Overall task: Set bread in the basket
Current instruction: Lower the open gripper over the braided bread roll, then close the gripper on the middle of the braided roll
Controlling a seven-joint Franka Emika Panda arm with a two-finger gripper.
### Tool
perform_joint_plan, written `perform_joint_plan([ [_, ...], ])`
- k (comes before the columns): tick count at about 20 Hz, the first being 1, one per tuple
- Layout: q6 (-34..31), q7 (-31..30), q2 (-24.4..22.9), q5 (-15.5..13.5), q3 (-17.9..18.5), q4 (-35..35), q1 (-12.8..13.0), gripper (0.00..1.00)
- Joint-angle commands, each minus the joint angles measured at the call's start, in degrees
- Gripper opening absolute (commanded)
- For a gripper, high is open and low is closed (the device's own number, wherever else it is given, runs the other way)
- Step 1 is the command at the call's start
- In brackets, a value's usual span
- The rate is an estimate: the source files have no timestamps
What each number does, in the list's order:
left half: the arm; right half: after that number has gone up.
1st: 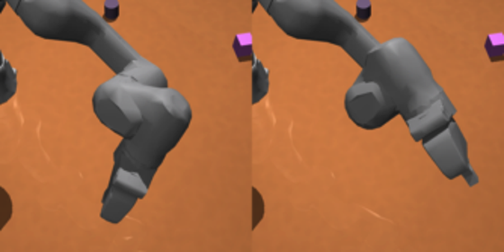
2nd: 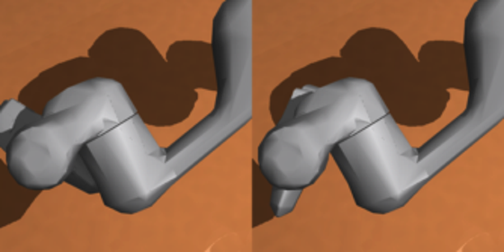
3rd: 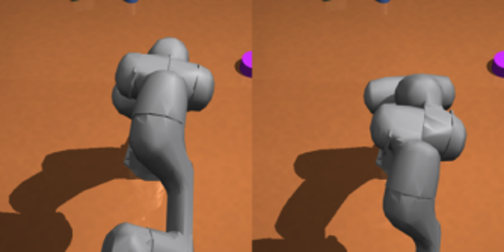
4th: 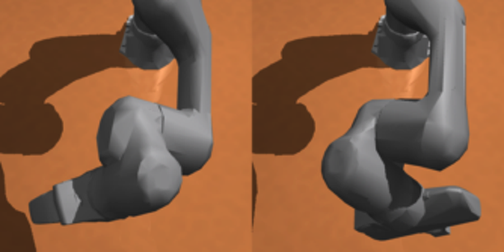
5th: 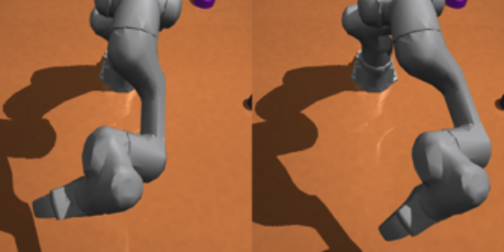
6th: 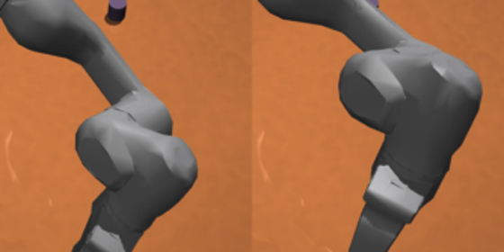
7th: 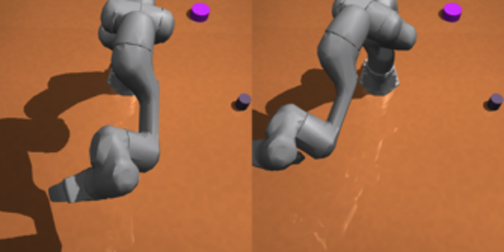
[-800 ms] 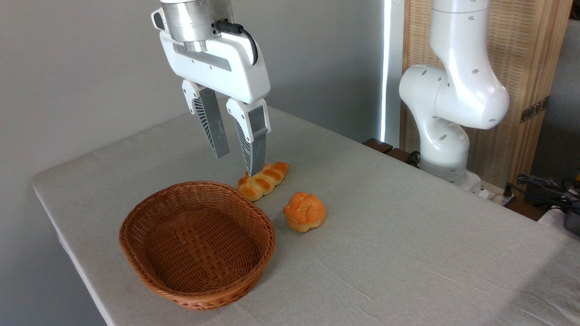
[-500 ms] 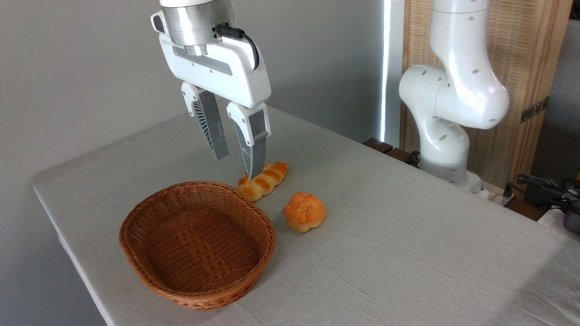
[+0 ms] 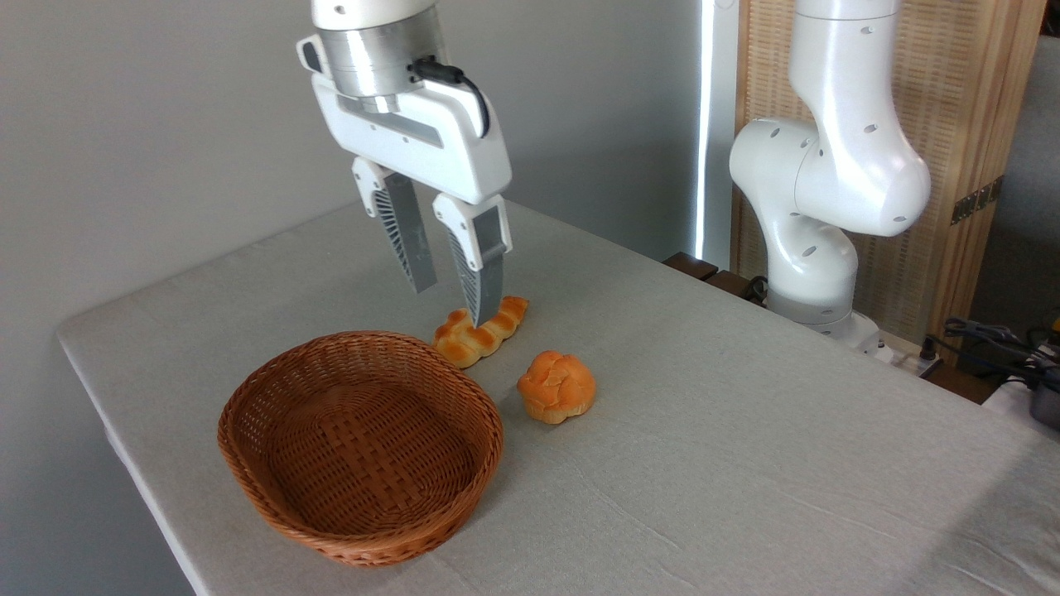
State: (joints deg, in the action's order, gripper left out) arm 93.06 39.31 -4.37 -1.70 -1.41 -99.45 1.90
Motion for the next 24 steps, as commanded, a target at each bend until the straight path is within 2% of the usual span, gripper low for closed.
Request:
perform_joint_plan([
  [1,4.7,0.8,-5.6,-0.9,0.2,-10.1,4.3,1.00],
  [4,6.2,0.6,-8.5,-1.8,0.0,-16.1,5.8,1.00],
  [6,8.5,0.3,-8.9,-5.0,-1.9,-18.2,5.8,1.00],
  [8,11.2,-0.3,-8.6,-6.6,-2.6,-20.3,7.8,1.00],
  [12,15.6,-4.6,-8.6,-6.8,-2.6,-25.0,10.2,1.00],
  [14,19.5,-5.0,-9.0,-8.4,-2.6,-28.2,11.2,1.00],
  [18,27.5,-5.7,-10.6,-9.5,-2.6,-35.5,12.0,1.00],
  [24,30.2,-5.8,-10.6,-9.5,-2.6,-37.1,12.1,1.00],
])
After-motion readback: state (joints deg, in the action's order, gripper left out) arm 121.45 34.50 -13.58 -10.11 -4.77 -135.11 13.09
